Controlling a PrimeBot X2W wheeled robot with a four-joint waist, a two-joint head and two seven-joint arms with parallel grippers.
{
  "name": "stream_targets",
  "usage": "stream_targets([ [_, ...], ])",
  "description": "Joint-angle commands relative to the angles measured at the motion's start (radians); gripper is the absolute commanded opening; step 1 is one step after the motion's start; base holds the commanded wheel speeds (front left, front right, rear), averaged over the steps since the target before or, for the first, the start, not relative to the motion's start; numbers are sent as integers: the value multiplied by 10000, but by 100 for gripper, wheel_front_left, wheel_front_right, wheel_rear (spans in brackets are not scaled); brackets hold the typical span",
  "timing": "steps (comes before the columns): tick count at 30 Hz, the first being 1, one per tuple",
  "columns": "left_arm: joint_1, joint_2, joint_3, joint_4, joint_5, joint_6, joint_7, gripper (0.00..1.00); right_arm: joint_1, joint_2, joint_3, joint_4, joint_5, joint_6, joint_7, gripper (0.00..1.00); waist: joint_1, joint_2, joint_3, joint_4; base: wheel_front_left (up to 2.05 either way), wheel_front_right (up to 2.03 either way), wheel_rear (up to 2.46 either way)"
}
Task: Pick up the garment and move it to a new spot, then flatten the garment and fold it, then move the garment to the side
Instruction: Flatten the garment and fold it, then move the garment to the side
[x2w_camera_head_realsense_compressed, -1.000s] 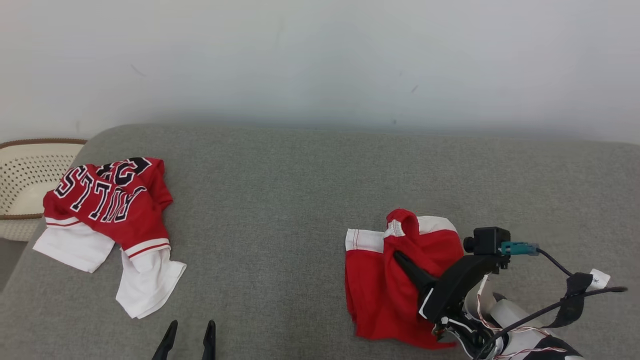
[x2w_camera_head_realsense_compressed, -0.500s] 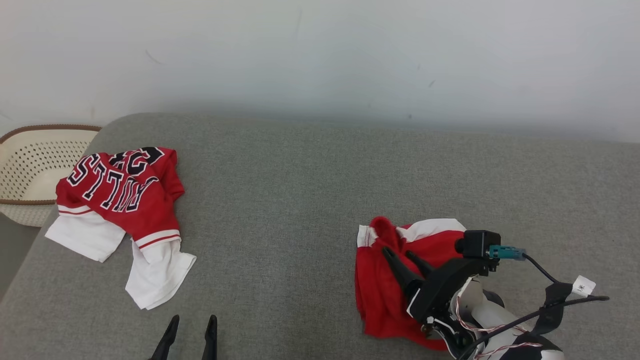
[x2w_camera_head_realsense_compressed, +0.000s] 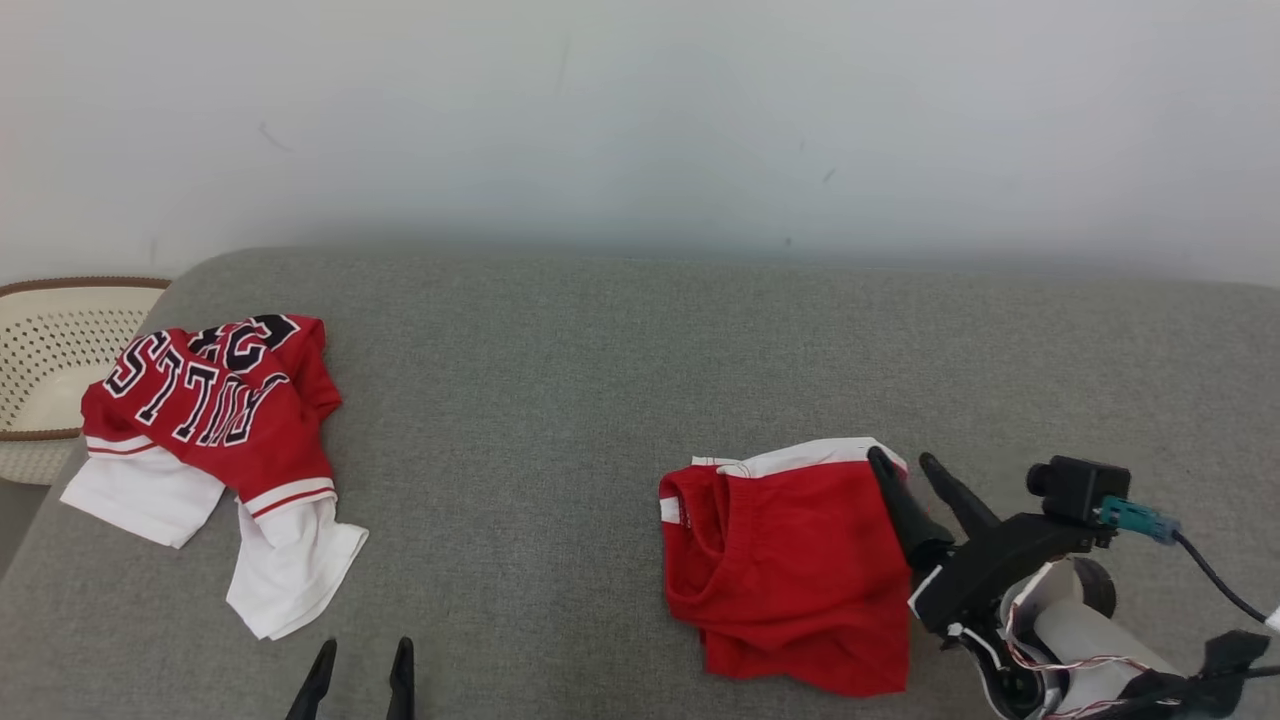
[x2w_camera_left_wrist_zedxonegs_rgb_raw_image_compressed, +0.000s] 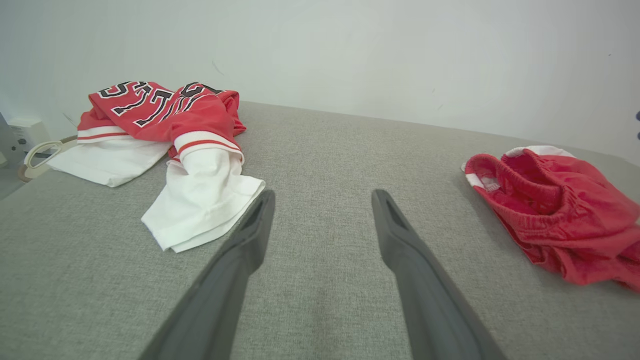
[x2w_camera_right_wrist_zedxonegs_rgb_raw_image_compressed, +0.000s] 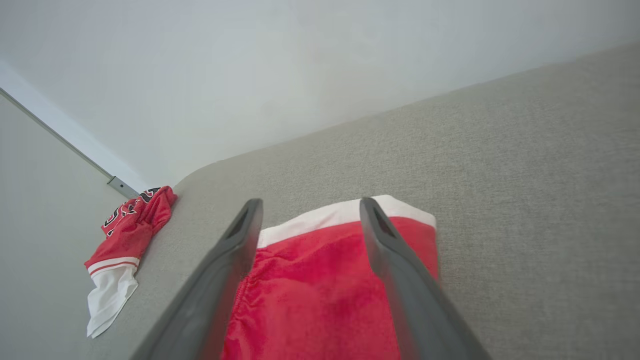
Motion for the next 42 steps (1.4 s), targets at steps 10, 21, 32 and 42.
stream_targets([
  [10,264,75,473,-235,224,77,-30,100,532,-190,-959,738,-758,1,-168,100,0,0,-49,-227,0,0,0],
  [21,174,45,491,-267,310,-2,-30,100,313,506,-1000,1878,-956,1,474,100,0,0,80,-30,0,0,0],
  [32,-6,20,441,-184,239,-27,-30,100,11,1009,-741,3008,-443,1,1310,100,0,0,298,159,0,0,0],
  [42,-36,9,466,-99,150,-36,-30,100,14,1087,-239,2834,-42,1,1385,0,0,0,289,153,0,0,0],
])
